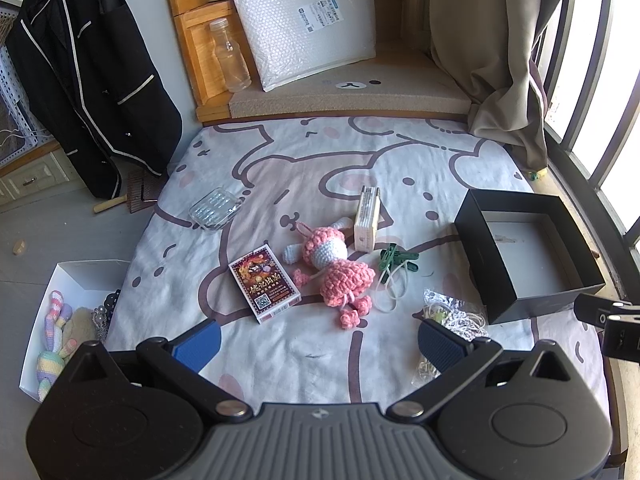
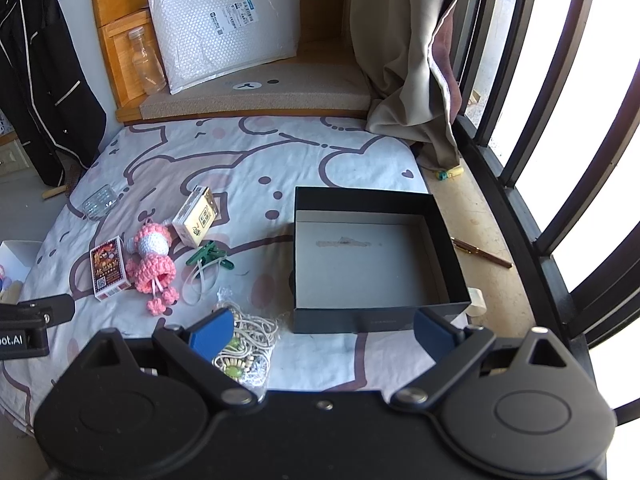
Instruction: Organize objects
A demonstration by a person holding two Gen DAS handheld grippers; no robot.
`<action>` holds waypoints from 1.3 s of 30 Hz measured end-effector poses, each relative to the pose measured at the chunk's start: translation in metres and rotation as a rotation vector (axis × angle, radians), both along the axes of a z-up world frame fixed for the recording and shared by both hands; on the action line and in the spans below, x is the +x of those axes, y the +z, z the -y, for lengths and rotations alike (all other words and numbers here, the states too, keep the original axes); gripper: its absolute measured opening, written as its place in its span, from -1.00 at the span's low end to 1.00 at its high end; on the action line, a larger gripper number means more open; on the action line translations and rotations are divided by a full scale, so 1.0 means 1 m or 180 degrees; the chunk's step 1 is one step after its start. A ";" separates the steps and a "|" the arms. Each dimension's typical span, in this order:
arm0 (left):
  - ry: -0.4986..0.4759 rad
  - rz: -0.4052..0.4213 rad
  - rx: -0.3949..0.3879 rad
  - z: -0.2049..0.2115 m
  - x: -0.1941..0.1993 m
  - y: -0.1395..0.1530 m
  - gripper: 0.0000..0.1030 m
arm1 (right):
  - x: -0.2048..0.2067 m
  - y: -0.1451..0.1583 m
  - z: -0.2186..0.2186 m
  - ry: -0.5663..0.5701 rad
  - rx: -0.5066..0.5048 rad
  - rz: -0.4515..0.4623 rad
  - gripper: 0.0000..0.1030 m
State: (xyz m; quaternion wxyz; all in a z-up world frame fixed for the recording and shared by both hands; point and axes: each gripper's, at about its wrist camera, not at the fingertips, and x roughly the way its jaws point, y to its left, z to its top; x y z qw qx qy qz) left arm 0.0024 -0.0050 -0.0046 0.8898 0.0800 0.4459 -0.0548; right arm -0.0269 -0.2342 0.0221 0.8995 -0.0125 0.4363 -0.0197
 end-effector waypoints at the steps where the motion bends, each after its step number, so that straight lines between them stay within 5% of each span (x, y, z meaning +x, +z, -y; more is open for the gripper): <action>1: -0.0002 -0.0001 0.0001 0.000 0.000 0.000 1.00 | 0.000 0.000 0.000 0.0000 -0.0001 -0.0001 0.89; 39: -0.0109 -0.0014 -0.0012 -0.003 0.000 0.000 1.00 | 0.000 -0.001 0.001 0.0022 -0.0006 -0.0010 0.89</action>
